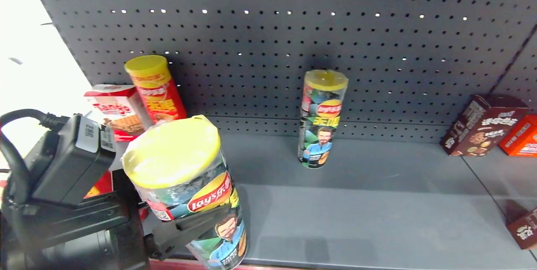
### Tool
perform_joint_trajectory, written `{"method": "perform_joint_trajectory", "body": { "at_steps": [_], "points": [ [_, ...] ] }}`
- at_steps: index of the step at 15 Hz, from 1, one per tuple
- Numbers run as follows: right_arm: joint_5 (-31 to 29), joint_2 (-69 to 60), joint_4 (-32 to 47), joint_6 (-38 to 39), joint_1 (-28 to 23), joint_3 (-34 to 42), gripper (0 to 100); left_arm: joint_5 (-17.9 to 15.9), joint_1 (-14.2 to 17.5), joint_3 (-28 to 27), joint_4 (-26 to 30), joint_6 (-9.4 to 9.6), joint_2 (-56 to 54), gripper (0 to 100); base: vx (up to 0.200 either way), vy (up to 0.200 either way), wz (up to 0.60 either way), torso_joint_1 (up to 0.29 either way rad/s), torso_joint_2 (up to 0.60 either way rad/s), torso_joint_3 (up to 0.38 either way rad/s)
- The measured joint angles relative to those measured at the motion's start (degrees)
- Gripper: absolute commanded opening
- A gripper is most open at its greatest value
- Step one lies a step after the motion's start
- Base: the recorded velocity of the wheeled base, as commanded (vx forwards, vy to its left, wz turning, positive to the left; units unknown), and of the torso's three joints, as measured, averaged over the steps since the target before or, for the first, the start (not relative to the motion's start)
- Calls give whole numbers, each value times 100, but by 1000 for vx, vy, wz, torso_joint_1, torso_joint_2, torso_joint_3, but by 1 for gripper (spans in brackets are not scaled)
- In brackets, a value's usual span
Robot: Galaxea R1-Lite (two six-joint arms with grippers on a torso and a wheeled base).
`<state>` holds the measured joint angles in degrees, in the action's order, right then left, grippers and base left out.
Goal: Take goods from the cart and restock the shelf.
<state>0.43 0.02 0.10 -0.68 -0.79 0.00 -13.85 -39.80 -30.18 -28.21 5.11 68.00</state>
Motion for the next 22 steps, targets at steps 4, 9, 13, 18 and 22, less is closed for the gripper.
{"method": "perform_joint_trajectory", "body": {
  "at_steps": [4,9,13,18,22],
  "points": [
    [0,0,1,0,-2,0,100,-2,4,4,0,-76,5,0,0,0,0,0,0,0],
    [6,0,0,-7,0,0,100,6,17,-2,-1,-90,-9,0,0,0,120,1,0,0],
    [11,0,6,4,0,0,100,11,30,43,0,-128,-45,0,0,0,0,0,0,0],
    [-2,0,0,-10,0,0,100,15,30,52,2,-167,-66,0,0,0,120,1,0,0],
    [6,0,4,4,0,0,100,15,196,56,-4,-163,-66,0,0,0,0,0,0,0]
  ]
}}
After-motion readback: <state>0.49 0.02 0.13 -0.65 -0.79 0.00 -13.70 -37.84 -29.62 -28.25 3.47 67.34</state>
